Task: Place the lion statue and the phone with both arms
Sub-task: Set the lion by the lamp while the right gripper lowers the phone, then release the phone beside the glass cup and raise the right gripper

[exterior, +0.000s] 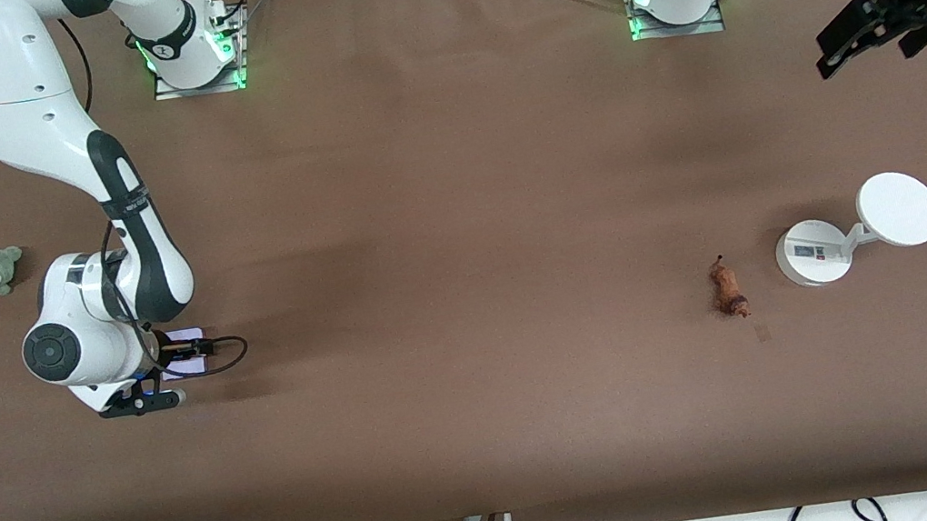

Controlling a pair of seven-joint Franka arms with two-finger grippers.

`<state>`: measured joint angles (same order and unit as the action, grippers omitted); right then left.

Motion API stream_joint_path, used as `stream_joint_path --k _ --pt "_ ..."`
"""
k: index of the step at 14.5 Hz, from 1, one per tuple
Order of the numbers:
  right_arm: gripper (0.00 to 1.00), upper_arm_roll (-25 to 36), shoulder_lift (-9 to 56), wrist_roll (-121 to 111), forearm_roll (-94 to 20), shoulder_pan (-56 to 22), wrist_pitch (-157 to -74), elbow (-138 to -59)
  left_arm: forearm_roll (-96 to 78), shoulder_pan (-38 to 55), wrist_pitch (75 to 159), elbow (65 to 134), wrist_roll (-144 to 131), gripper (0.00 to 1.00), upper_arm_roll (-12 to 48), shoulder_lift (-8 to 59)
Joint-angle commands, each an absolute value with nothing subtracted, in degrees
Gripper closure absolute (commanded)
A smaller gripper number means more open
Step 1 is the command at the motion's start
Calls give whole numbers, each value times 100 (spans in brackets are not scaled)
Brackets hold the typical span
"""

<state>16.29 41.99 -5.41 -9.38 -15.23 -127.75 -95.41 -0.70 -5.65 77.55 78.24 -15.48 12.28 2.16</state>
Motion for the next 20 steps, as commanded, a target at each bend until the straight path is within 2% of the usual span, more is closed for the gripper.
stream_joint_path --k 1,4,8,10,12,13,15,17,20 --pt "0 1582 3859 -738 -1020 -1468 -12614 -9380 35 -580 7297 7620 -1547 0 1301 316" --pt "0 1582 3657 -712 -958 -1485 -11702 -8774 18 -554 7181 7629 -1529 0 1362 193" --pt "0 1695 3437 -703 -836 -1485 -9936 -7711 70 -562 7119 7647 -1521 0 1696 88" --pt "0 1696 3384 -712 -581 -1485 -9249 -7078 62 -554 7599 8004 -1006 0 1478 -296" --pt "0 1696 3209 -695 -466 -1547 -8607 -6638 61 -126 8031 8637 -625 0 804 -614" --pt "0 1688 2964 -677 -457 -1573 -8535 -6627 53 190 8286 9040 -589 0 391 -763" --pt "0 1679 2621 -686 -475 -1573 -8525 -6644 62 325 8761 9438 -571 0 194 -852" --pt "0 1626 2095 -651 -475 -1564 -8534 -7063 70 325 8711 9396 -633 0 228 -844" --pt "0 1135 1197 -668 -326 -1512 -8526 -7995 70 299 8614 9107 -615 0 237 -599"
